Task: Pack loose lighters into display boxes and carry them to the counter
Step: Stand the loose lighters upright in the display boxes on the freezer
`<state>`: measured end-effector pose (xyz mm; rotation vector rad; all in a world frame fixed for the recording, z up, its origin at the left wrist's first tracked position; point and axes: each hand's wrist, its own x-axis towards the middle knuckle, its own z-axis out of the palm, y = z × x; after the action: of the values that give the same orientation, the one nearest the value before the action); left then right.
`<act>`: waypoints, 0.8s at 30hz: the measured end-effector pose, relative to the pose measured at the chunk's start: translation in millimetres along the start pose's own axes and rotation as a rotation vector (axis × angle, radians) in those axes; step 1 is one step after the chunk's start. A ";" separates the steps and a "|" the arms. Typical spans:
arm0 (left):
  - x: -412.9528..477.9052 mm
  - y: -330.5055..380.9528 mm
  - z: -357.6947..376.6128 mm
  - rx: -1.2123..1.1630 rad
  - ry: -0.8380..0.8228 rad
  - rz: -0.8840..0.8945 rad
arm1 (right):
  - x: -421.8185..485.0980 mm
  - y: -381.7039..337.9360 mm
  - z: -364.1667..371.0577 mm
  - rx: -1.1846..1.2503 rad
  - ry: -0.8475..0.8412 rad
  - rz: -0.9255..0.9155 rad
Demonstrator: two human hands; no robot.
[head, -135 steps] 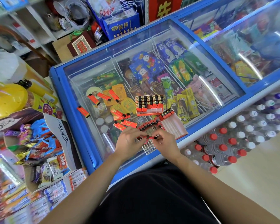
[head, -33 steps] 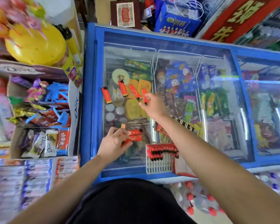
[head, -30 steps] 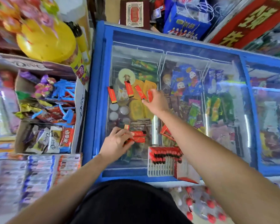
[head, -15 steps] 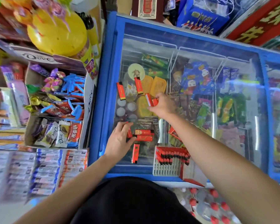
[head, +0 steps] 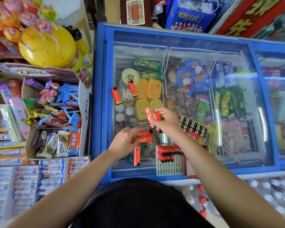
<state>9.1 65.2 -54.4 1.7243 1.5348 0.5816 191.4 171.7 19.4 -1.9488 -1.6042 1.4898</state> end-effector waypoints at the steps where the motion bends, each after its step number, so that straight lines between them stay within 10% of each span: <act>1: 0.6 -1.1 4.6 0.047 -0.023 0.047 | -12.0 -1.6 -4.9 0.100 0.003 0.030; 8: 13.3 6.7 9.5 0.372 -0.103 0.009 | -79.2 17.3 -29.4 0.539 0.036 0.176; 24: 17.0 23.9 4.3 0.319 -0.161 -0.239 | -135.1 85.4 -49.9 1.030 0.164 0.246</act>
<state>30.7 80.6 -41.1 1.7333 1.7535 0.0760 296.9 47.7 58.7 -1.5707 -0.3405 1.6774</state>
